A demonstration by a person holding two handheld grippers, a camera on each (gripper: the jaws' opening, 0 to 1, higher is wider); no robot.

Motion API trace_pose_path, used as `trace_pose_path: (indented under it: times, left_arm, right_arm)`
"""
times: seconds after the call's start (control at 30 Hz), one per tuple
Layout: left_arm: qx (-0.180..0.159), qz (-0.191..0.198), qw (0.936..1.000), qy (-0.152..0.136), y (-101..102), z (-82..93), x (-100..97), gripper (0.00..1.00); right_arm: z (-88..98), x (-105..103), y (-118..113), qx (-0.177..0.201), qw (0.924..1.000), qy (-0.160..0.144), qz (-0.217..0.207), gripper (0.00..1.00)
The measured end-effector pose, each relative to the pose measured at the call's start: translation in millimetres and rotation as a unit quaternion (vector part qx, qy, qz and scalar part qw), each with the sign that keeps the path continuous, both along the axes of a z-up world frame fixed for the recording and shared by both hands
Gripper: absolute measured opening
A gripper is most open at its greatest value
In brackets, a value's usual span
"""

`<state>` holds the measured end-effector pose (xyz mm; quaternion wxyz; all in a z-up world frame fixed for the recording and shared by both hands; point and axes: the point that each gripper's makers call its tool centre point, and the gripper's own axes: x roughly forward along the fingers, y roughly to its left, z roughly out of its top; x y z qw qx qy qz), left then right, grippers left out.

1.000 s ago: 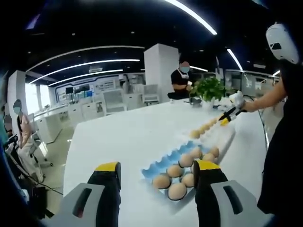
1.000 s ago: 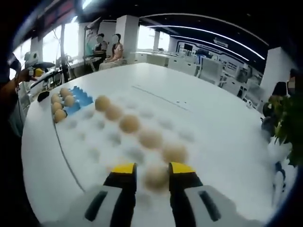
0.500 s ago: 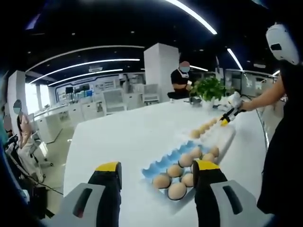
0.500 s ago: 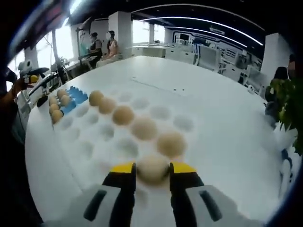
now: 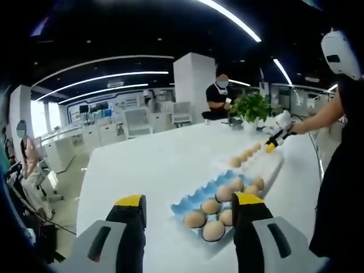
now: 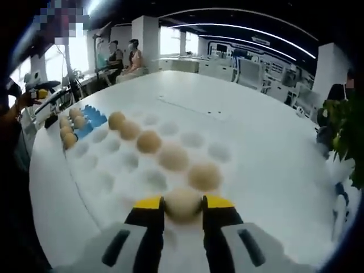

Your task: Place the egg into an empty slot of the egg tray after lifting it from the table, then release the egg inside the slot.

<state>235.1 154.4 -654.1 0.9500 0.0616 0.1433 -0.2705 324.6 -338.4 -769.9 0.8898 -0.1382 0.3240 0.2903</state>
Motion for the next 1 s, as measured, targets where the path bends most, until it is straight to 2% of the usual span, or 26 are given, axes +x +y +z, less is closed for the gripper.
trace_pose_path:
  times: [0.07, 0.17, 0.37, 0.67, 0.9, 1.0]
  left_arm:
    - [0.000, 0.001, 1.0000, 0.000, 1, -0.1, 0.3, 0.61]
    - [-0.001, 0.001, 1.0000, -0.002, 1, 0.8, 0.7, 0.61]
    - [-0.001, 0.001, 1.0000, -0.002, 0, -0.1, 1.1, 0.61]
    - [-0.002, -0.003, 1.0000, -0.003, -2, 0.4, 1.6, 0.60]
    - [-0.004, 0.000, 1.0000, -0.005, 0, 1.3, 1.1, 0.61]
    - [-0.003, 0.001, 1.0000, -0.004, 1, -0.1, 0.3, 0.61]
  right_arm:
    - [2.9, -1, -1, -0.006, 1.0000, -0.005, 0.004, 0.26]
    - [11.6, -1, 1, 0.009, 0.9999, -0.008, 0.002, 0.26]
    - [28.9, -2, 25, 0.021, 0.9991, -0.024, 0.028, 0.26]
    - [45.0, -2, 92, 0.049, 0.9930, -0.036, 0.102, 0.26]
    - [43.7, -6, 145, 0.068, 0.9842, -0.028, 0.161, 0.26]
    - [36.8, -11, 166, 0.063, 0.9786, -0.021, 0.195, 0.26]
